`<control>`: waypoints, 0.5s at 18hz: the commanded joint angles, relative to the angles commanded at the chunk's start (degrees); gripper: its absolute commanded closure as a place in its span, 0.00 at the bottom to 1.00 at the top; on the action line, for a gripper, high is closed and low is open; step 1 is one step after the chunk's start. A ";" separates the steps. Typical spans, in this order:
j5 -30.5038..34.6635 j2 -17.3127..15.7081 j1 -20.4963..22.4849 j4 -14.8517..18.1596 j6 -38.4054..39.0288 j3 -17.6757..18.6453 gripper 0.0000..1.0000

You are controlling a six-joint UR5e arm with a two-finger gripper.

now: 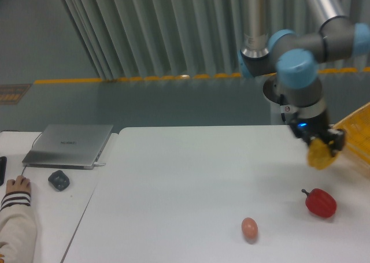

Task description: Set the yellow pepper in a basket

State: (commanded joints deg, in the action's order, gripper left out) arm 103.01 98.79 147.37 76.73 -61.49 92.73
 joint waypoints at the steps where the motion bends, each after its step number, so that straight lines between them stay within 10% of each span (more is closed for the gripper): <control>1: -0.09 0.09 1.85 0.00 -2.90 -0.61 0.66; 9: -4.75 4.82 12.06 -5.62 -16.90 -2.38 0.66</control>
State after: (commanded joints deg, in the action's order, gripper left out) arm 98.26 103.61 159.43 71.11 -78.40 90.35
